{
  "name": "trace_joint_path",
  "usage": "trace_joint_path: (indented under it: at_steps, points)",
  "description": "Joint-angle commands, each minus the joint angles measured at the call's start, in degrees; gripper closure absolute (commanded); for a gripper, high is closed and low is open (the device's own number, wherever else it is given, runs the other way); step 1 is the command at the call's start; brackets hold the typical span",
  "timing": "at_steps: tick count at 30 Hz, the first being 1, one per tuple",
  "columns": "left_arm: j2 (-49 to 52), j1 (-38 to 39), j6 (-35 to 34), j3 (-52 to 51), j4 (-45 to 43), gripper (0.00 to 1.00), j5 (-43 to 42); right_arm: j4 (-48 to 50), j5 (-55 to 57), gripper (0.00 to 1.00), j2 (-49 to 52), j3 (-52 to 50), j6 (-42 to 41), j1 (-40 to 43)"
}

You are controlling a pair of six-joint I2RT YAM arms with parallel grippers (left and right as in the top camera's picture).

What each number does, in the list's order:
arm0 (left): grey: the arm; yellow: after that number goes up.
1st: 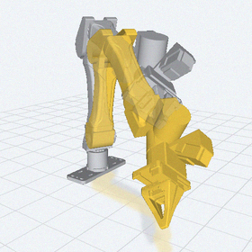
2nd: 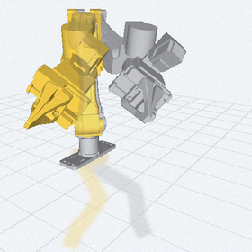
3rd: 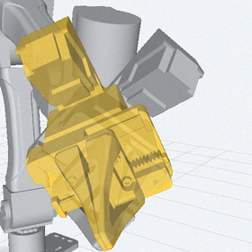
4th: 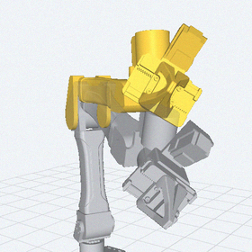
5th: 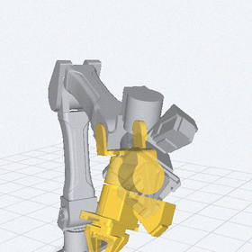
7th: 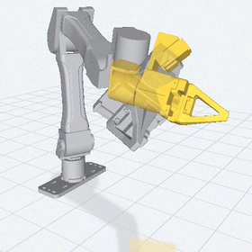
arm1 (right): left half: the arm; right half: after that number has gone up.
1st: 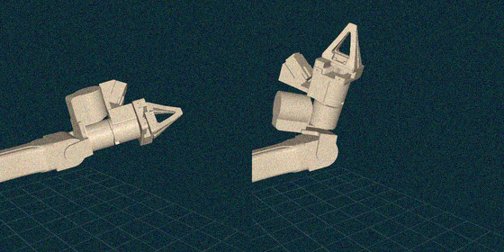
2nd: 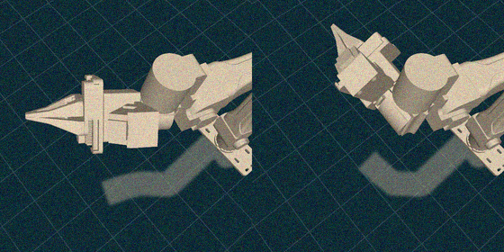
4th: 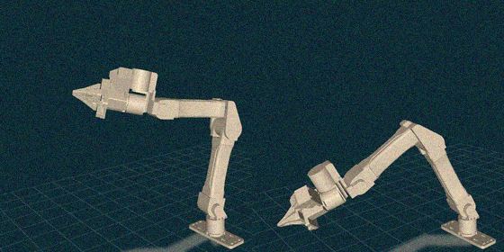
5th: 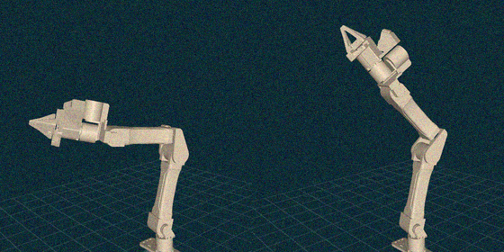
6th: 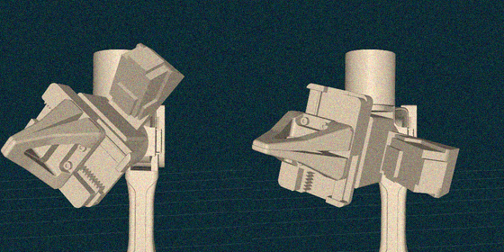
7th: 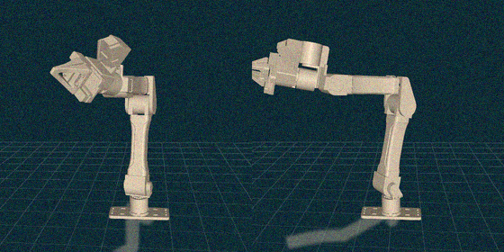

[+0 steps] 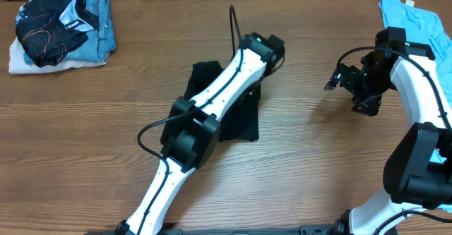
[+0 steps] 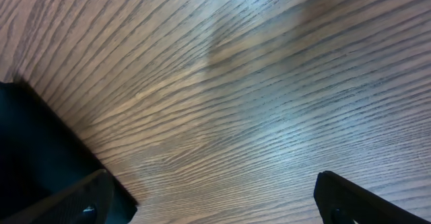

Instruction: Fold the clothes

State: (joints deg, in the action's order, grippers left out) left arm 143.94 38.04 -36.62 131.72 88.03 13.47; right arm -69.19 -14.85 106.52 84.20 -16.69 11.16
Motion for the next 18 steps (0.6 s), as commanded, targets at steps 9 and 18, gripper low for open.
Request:
trace_joint_path:
  at_steps: [9, 18]
  points:
    - [-3.13, 0.17, 1.36, 8.15, 6.56, 0.32, -0.02, 0.83, -0.76, 0.00, -0.46, 0.11, -1.36, -0.26]
    - [-10.99, -7.80, 2.34, 16.55, 8.81, 0.00, -2.95, 0.72, -0.94, 0.00, -0.46, 0.11, -1.29, -0.26]
